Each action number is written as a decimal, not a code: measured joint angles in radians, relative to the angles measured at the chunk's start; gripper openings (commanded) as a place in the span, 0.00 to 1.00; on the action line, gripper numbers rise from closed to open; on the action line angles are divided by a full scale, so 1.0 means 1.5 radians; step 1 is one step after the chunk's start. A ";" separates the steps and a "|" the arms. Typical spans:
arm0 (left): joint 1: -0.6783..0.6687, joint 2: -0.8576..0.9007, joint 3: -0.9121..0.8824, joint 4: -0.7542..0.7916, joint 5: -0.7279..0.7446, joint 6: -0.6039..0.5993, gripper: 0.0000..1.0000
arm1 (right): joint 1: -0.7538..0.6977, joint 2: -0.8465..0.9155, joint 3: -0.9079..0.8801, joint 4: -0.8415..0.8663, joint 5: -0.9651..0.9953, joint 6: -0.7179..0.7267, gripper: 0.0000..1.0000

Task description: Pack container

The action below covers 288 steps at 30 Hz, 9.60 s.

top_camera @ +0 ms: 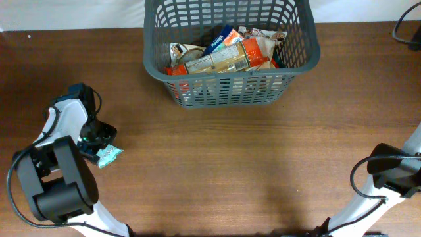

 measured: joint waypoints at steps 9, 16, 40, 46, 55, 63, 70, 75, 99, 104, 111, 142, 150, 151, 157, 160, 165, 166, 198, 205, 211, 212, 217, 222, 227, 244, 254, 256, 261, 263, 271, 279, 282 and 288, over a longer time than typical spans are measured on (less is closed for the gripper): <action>0.000 0.000 -0.043 0.057 0.028 0.024 0.63 | 0.000 0.000 0.000 0.000 0.000 0.000 0.99; 0.000 -0.003 -0.048 0.057 0.040 0.036 0.02 | 0.000 0.000 0.000 0.000 0.000 0.000 0.99; -0.030 -0.001 0.260 0.051 0.076 0.292 0.02 | 0.000 0.000 0.000 0.000 0.000 0.000 0.99; -0.078 0.000 0.517 0.050 0.141 0.421 0.02 | 0.000 0.000 0.000 0.000 0.000 0.000 0.99; -0.185 0.000 0.733 0.066 0.178 0.525 0.02 | 0.000 0.000 0.000 0.000 0.000 0.000 0.99; -0.313 0.004 0.739 0.120 0.185 0.602 0.02 | 0.000 0.000 0.000 0.000 0.000 0.000 0.99; -0.367 0.056 0.740 0.150 0.187 0.635 0.02 | 0.000 0.000 0.000 0.000 0.000 0.000 0.99; -0.371 0.129 0.740 0.149 0.187 0.642 0.02 | 0.000 0.000 0.000 0.000 0.000 0.000 0.99; -0.371 0.208 0.740 0.039 0.214 0.651 0.36 | 0.000 0.000 0.000 0.000 0.000 0.000 0.99; -0.371 0.208 0.740 0.039 0.208 0.662 0.65 | 0.000 0.000 0.000 0.000 0.000 0.000 0.99; -0.371 0.208 0.740 0.039 0.206 0.662 0.71 | 0.000 0.000 0.000 0.000 0.000 0.000 0.99; -0.248 -0.069 0.889 -0.222 -0.010 0.657 0.82 | 0.000 0.000 0.000 0.000 0.000 0.000 0.99; -0.210 -0.116 0.889 -0.307 -0.011 0.656 0.82 | 0.000 0.000 0.000 0.000 0.000 0.000 0.99; -0.201 -0.121 0.889 -0.324 -0.011 0.657 0.82 | 0.000 0.000 0.000 0.000 0.000 0.000 0.99; -0.168 -0.152 0.889 -0.391 -0.013 0.656 0.82 | 0.000 0.000 0.000 0.000 0.000 0.000 0.99; -0.160 -0.167 0.889 -0.410 -0.013 0.656 0.82 | 0.000 0.000 0.000 0.000 0.000 0.000 0.99; -0.139 -0.195 0.889 -0.423 -0.014 0.656 0.82 | 0.000 0.000 0.000 0.000 0.000 0.000 0.99; -0.136 -0.200 0.889 -0.423 -0.014 0.656 0.83 | 0.000 0.000 0.000 0.000 0.000 0.000 0.99; -0.131 -0.214 0.866 -0.423 -0.014 0.654 0.99 | 0.000 0.000 0.000 0.000 0.000 0.001 0.99; -0.131 -0.214 0.860 -0.424 -0.014 0.654 0.99 | 0.000 0.000 0.000 0.000 0.000 0.000 0.99; -0.131 -0.214 0.860 -0.424 -0.014 0.654 0.99 | 0.000 0.000 0.000 0.000 0.000 0.000 0.99; -0.131 -0.214 0.860 -0.424 -0.014 0.654 0.99 | 0.000 0.000 0.000 0.000 0.000 0.000 0.99; -0.131 -0.214 0.860 -0.424 -0.014 0.654 0.99 | 0.000 0.000 0.000 0.000 0.000 0.000 0.99; -0.131 -0.214 0.860 -0.424 -0.014 0.654 0.99 | 0.000 0.000 0.000 0.000 0.000 0.000 0.99; -0.131 -0.214 0.860 -0.424 -0.014 0.654 0.99 | 0.000 0.000 0.000 0.000 0.000 0.000 0.99; -0.131 -0.214 0.860 -0.424 -0.014 0.654 0.99 | 0.000 0.000 0.000 0.000 0.000 0.001 0.99; -0.131 -0.214 0.860 -0.424 -0.014 0.654 0.99 | 0.005 -0.004 0.000 0.000 0.000 0.000 0.99; -0.131 -0.214 0.860 -0.424 -0.014 0.654 0.99 | 0.015 -0.013 0.000 0.000 0.000 0.000 0.99; -0.131 -0.214 0.860 -0.424 -0.014 0.654 0.99 | 0.068 -0.065 0.000 0.000 0.000 0.001 0.99; -0.131 -0.214 0.860 -0.424 -0.014 0.654 0.99 | 0.095 -0.096 -0.004 0.000 0.000 0.000 0.99; -0.131 -0.214 0.860 -0.424 -0.014 0.654 0.99 | 0.153 -0.252 -0.108 0.001 -0.017 0.000 0.99; -0.131 -0.214 0.859 -0.424 -0.014 0.654 0.99 | 0.153 -0.400 -0.337 0.070 -0.095 0.000 0.99; -0.131 -0.214 0.859 -0.424 -0.014 0.654 0.99 | 0.157 -0.485 -0.479 0.183 -0.123 0.001 0.99; -0.131 -0.214 0.859 -0.424 -0.014 0.654 0.99 | 0.218 -0.691 -0.771 0.393 -0.152 0.000 0.99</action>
